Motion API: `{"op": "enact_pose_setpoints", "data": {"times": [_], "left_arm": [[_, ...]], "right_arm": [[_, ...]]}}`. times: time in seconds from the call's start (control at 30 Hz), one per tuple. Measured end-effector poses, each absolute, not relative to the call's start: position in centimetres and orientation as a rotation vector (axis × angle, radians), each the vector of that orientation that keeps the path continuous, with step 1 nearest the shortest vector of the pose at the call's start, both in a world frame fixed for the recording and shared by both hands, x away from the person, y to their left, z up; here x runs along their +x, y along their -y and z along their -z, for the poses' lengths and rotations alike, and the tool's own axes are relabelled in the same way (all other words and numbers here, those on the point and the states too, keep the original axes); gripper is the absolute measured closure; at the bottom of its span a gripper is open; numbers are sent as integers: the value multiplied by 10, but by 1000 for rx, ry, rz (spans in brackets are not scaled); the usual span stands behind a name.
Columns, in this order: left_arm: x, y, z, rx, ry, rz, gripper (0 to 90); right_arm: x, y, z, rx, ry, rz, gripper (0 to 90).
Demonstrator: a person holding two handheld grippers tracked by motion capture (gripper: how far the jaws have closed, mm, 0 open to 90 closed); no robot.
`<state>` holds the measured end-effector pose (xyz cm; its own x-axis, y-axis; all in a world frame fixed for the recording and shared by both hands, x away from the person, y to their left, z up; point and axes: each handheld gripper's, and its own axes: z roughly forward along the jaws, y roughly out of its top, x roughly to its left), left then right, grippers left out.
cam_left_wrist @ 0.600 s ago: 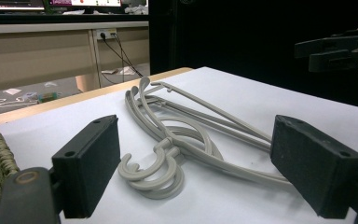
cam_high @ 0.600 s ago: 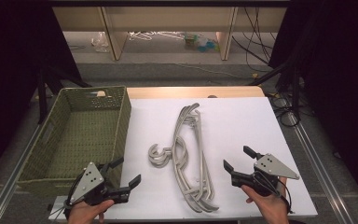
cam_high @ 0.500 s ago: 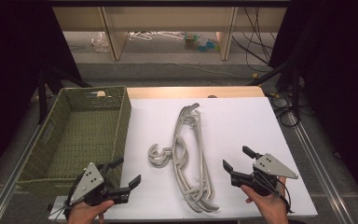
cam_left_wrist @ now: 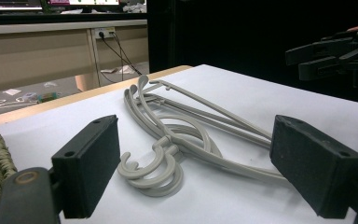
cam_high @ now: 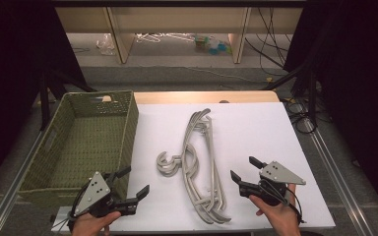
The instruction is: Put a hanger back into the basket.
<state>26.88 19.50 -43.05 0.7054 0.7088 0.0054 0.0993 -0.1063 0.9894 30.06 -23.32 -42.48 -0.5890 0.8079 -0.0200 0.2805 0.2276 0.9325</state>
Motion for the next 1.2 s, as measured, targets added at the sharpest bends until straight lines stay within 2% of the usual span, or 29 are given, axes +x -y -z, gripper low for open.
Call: {"op": "enact_pose_setpoints", "data": {"times": [0.33,0.5,0.8,1.0,1.2], "left_arm": [[269,-195,430,1622,-666,-591,158],[269,-195,431,1621,-666,-591,158],[269,-194,431,1624,-671,-594,158],[269,-195,431,1622,-678,-590,158],[269,-195,431,1602,-665,-599,159]], "right_arm": [[301,230,424,969,-2010,-1374,240],[305,213,426,959,-2111,-1415,224],[315,147,432,843,-2406,-1235,258],[338,97,449,845,-2608,-973,260],[347,69,458,821,-2684,-721,316]]}}
